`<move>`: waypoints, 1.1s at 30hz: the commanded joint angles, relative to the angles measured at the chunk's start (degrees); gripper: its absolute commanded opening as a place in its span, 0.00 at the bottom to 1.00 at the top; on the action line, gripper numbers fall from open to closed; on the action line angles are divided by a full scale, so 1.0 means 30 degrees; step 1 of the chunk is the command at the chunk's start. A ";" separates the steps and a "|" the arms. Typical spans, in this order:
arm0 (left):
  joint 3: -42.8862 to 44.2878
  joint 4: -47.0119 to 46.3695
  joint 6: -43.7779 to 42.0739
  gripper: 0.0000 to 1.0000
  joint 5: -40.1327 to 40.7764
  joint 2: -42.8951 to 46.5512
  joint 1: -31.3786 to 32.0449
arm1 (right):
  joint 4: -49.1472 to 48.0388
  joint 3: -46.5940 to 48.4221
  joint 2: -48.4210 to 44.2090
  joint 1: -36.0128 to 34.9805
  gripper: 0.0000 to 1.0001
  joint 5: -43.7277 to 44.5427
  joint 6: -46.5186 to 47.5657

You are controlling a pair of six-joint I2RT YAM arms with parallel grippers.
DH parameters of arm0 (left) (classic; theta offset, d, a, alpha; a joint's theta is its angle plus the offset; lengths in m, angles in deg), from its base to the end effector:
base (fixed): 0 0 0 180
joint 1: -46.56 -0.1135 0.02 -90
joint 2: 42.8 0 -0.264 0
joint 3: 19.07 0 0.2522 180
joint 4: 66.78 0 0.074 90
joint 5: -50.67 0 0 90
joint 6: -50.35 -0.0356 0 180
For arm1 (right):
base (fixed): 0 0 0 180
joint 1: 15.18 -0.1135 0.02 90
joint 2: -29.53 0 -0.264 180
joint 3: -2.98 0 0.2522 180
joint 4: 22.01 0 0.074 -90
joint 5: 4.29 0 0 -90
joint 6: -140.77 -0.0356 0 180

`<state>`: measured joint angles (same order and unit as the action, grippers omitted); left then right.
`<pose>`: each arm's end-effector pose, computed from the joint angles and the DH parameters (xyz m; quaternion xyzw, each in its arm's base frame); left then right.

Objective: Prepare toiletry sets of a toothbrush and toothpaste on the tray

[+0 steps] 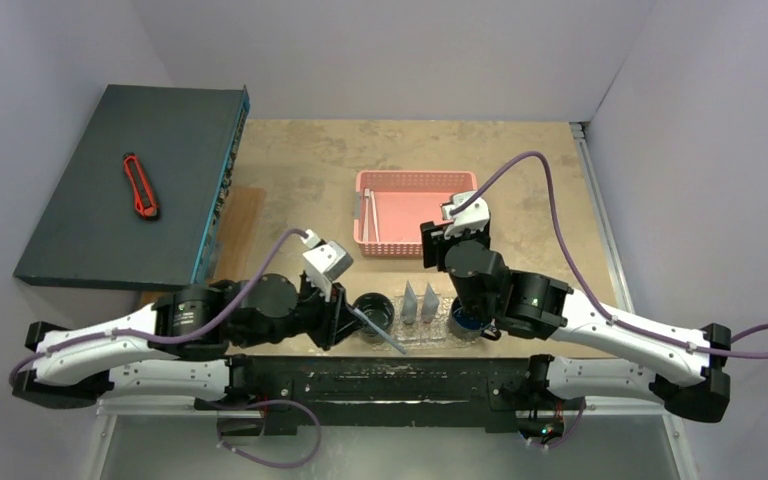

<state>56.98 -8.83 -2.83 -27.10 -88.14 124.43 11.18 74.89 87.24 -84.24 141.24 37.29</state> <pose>0.0385 -0.1431 0.3803 0.2457 0.8144 -0.3868 0.3559 0.1034 0.1880 0.3679 -0.0965 0.7634 0.0539 0.6364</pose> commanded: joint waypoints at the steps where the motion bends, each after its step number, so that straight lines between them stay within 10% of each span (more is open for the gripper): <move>1: 0.1642 -0.0166 -0.0717 0.00 0.5397 -0.1716 0.2329 | 0.0293 0.0683 -0.0220 0.0915 0.66 -0.0554 -0.1087; 14: 0.1781 -0.2077 -0.2002 0.00 1.0374 -0.4802 0.5387 | 0.0038 -0.0447 -0.1149 0.1689 0.66 -0.1258 -0.1192; 33: 0.0984 -0.3218 -0.1932 0.00 1.0905 -0.6778 0.5763 | 0.0148 -0.1028 -0.1572 0.1837 0.66 -0.1560 -0.1075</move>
<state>59.67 -16.70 -7.86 3.04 -108.07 140.89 11.74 72.35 83.73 -78.97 136.93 34.91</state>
